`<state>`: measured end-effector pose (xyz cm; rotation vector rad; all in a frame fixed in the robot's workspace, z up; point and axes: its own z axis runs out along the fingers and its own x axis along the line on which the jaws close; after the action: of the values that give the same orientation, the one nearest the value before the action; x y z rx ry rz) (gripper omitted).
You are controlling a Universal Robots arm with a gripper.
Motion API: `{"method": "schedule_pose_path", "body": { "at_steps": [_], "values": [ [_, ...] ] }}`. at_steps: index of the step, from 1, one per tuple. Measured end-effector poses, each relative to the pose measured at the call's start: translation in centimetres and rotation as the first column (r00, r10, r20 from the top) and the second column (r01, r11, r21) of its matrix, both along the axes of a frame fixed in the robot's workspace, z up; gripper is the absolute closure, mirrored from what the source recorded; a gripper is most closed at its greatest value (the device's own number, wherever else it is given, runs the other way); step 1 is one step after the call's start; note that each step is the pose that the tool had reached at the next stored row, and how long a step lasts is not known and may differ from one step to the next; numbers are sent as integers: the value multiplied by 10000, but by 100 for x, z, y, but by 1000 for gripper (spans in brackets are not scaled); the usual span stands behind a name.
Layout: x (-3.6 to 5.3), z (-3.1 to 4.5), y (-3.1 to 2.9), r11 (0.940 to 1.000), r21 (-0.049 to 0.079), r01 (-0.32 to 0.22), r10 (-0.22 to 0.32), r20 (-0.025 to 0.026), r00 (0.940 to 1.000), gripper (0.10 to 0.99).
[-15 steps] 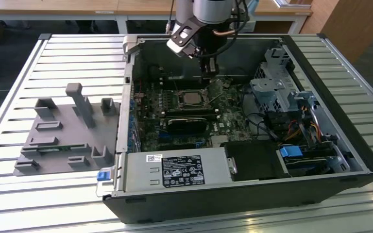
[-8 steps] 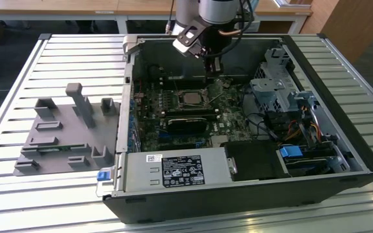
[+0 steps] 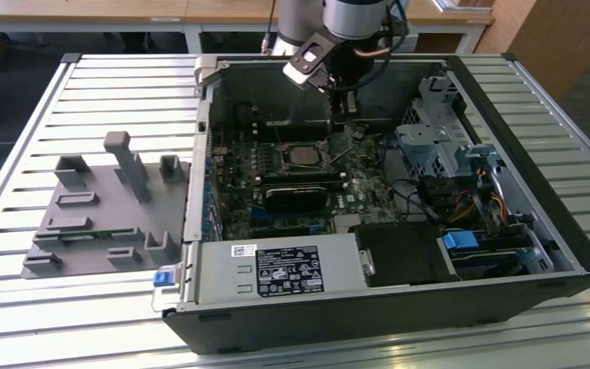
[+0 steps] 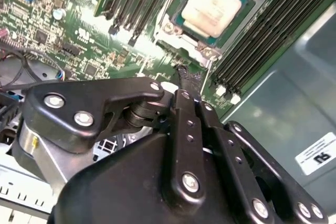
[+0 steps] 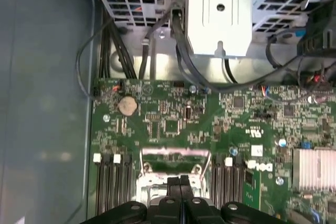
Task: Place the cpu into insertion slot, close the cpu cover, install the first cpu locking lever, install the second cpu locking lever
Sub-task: 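Close the cpu cover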
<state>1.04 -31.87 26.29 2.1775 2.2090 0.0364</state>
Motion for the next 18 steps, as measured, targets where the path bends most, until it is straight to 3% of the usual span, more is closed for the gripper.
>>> {"method": "schedule_pose_path", "body": {
  "at_steps": [6,18],
  "values": [
    [107,-9,1,10000,-1,-12,12,-21,10000,969],
    [236,-22,20,10000,-4,-13,13,-85,10000,969]
  ]
}}
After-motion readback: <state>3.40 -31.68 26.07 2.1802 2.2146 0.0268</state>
